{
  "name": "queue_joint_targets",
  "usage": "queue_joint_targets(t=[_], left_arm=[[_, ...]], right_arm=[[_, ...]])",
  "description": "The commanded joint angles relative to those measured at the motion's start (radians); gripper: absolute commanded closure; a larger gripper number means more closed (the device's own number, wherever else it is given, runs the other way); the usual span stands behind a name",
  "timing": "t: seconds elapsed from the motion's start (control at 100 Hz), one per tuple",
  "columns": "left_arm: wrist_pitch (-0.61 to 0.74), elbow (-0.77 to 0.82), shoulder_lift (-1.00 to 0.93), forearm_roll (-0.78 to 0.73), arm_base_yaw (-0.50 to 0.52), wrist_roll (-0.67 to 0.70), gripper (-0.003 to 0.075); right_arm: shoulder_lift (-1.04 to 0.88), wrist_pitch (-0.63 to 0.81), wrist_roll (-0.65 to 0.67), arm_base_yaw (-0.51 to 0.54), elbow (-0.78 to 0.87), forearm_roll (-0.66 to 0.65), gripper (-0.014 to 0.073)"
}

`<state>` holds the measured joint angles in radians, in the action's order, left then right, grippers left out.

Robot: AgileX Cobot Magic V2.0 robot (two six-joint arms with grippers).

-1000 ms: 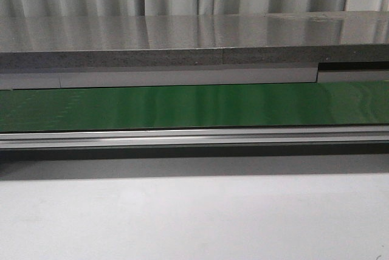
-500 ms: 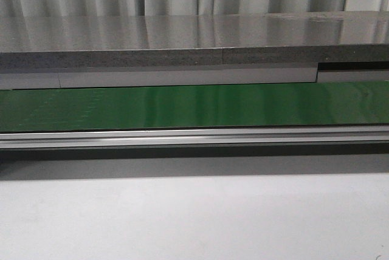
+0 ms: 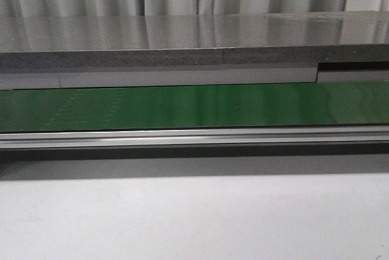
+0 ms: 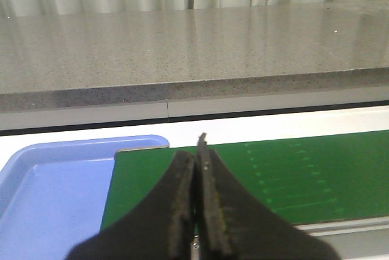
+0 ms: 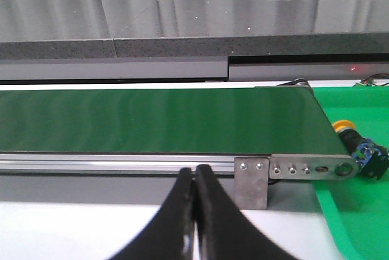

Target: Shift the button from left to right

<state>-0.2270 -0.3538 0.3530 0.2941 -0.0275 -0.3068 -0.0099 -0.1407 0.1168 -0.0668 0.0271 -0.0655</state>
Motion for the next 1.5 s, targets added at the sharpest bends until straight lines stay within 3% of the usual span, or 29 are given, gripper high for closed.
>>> queue_joint_targets(t=[0.0, 1.36, 1.49], left_arm=[[0.075, -0.028, 0.006, 0.014, -0.008, 0.0, 0.074], [0.075, -0.028, 0.006, 0.014, -0.008, 0.0, 0.074], [0.075, -0.028, 0.004, -0.041, -0.008, 0.012, 0.074]], right_arm=[[-0.021, 0.09, 0.001, 0.005, -0.015, -0.01, 0.0662], [-0.021, 0.09, 0.001, 0.005, -0.015, -0.01, 0.0662], [-0.021, 0.09, 0.001, 0.005, -0.015, -0.01, 0.0662]])
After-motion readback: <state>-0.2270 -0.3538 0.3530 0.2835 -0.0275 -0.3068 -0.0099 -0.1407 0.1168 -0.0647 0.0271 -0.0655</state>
